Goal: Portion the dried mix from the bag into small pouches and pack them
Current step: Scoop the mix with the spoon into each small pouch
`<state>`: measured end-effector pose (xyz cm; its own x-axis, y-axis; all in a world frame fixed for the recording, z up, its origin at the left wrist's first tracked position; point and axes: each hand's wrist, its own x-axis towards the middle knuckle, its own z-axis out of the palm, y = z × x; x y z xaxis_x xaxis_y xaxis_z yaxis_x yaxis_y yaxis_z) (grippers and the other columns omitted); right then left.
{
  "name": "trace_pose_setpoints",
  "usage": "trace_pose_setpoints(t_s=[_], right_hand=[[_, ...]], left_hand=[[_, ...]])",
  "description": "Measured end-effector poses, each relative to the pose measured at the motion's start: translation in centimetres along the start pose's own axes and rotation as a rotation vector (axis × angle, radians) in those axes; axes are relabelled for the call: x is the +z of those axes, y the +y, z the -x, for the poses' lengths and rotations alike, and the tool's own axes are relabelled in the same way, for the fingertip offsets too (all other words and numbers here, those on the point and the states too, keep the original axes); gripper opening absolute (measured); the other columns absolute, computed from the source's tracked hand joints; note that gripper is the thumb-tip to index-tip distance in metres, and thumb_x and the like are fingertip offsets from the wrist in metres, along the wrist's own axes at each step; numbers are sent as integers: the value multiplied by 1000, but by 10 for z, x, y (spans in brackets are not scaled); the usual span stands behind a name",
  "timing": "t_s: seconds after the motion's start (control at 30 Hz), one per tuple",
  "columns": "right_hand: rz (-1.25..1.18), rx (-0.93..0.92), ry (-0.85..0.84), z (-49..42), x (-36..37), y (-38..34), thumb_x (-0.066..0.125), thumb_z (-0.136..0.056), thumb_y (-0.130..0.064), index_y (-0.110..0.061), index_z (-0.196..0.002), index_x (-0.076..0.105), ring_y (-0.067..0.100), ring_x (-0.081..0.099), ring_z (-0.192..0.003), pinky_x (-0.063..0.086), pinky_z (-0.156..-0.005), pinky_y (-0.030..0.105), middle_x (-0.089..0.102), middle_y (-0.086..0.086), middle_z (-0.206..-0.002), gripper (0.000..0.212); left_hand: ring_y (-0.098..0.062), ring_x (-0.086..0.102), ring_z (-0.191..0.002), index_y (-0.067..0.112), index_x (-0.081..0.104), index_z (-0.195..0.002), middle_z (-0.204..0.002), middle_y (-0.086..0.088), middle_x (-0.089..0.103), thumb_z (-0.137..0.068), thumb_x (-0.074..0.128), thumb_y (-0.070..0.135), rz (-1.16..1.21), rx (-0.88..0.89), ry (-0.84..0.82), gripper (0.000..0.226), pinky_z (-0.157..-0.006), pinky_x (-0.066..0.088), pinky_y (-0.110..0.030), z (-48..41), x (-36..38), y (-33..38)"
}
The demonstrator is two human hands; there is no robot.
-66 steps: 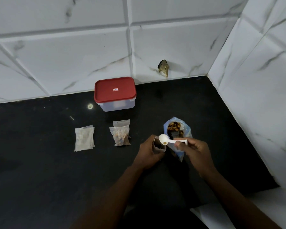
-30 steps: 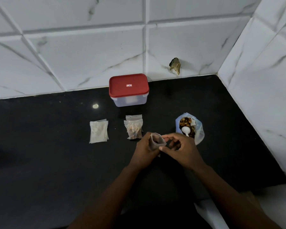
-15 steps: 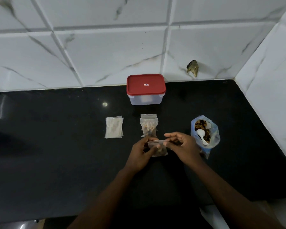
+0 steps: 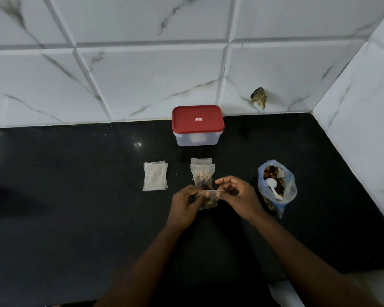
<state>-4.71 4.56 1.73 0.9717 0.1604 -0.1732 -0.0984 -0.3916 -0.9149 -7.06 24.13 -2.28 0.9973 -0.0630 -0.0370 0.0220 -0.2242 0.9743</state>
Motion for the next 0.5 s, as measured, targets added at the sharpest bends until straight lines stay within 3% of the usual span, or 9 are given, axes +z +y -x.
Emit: trace_pose_setpoints(t_s=[0.17,0.37,0.5], right_hand=[[14,-8,-36,-2,4,-5,82,-80,-20,-32,-107,71,7,70,-94,59,-85,32,73,-6,-97,32],[1,27,-51,-5,6,-7,80,-84,-16,-29,-102,73,6,71,-93,60,-87,35,74,-7,-96,24],[-5,42,-44,-9,6,-9,78,-85,-13,-26,-100,73,7,71,-92,60,-87,36,75,-7,-96,21]], left_hand=[[-10,70,-94,20,80,-102,-100,8,71,-96,70,20,-16,19,-26,12,-80,58,-23,-5,-2,-1],[-10,71,-102,23,80,-105,-109,9,73,-97,69,19,11,-47,-53,14,-91,60,-35,-7,-6,-5],[-12,74,-99,18,80,-106,-104,5,77,-96,69,19,88,-79,-48,14,-87,60,-32,-5,-12,-1]])
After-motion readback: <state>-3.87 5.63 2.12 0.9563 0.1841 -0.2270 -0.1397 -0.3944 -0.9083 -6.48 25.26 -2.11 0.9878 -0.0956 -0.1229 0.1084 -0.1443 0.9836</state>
